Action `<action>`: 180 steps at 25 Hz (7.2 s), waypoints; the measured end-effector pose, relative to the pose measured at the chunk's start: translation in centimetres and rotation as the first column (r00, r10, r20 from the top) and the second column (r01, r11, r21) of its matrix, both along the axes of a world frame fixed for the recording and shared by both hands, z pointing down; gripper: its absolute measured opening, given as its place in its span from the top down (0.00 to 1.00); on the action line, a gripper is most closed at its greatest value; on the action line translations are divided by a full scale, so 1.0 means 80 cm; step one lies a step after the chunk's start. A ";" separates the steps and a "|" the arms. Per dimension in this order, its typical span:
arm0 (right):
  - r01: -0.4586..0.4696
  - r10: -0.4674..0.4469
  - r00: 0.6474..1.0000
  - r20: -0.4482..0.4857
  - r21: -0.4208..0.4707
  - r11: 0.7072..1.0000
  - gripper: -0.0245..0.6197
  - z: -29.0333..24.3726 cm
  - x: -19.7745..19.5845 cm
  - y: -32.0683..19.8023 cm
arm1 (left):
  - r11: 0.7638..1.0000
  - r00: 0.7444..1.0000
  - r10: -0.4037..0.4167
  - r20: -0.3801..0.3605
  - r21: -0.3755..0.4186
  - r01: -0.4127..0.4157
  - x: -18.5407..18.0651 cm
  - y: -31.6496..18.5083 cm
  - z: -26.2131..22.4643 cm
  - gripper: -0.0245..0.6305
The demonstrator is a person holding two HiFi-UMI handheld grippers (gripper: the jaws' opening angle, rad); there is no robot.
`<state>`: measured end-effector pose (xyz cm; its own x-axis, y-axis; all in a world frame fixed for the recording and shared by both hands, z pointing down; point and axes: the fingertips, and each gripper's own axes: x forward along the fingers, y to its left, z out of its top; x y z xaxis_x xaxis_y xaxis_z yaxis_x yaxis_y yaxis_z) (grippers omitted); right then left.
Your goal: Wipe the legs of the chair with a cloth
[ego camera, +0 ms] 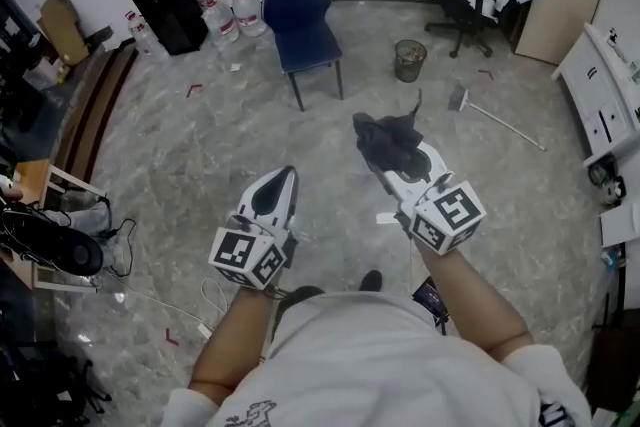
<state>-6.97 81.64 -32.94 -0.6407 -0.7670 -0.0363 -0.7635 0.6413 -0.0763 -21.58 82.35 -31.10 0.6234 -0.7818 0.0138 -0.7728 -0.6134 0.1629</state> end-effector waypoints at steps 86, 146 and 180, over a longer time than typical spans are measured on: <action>0.242 -0.484 0.791 -0.373 -0.536 0.809 0.72 1.400 0.096 -1.291 | 0.999 0.997 0.012 0.077 0.050 -0.016 0.146 -1.428 1.010 0.95; 0.313 -0.342 0.895 -0.288 -0.142 0.939 0.69 1.252 0.064 -1.396 | 0.999 0.993 0.043 0.111 0.014 -0.044 0.154 -1.436 1.021 0.95; 0.315 -0.380 0.864 -0.329 -0.236 0.919 0.70 1.297 0.060 -1.393 | 0.999 0.989 0.040 0.141 0.000 -0.040 0.156 -1.435 1.025 0.95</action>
<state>-2.20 -29.81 70.81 -0.8095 -0.4652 0.3582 -0.4880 0.8723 0.0302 -9.11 -32.49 50.86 0.6462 -0.7564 0.1018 -0.7628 -0.6446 0.0523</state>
